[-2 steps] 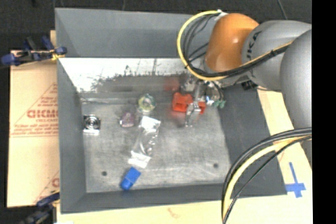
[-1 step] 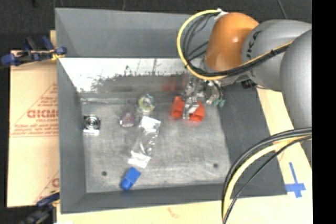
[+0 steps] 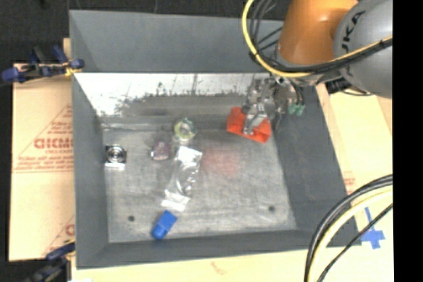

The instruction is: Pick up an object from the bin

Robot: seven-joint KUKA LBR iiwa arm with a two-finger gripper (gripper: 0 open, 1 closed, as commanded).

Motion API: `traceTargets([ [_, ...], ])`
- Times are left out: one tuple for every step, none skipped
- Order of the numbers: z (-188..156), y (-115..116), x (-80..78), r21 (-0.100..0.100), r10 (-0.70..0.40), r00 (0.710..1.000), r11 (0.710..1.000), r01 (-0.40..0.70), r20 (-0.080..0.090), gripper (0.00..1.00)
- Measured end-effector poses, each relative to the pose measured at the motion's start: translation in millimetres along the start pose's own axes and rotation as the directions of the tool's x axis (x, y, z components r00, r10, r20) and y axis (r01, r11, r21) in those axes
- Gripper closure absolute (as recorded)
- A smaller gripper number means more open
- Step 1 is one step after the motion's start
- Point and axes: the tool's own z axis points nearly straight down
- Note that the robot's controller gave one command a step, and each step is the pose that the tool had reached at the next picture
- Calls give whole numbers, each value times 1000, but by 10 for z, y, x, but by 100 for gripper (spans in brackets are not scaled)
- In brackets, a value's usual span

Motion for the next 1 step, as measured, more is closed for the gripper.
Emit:
traceTargets([
  [-1414,-558,140,0,-622,783,783,622,-4,100],
])
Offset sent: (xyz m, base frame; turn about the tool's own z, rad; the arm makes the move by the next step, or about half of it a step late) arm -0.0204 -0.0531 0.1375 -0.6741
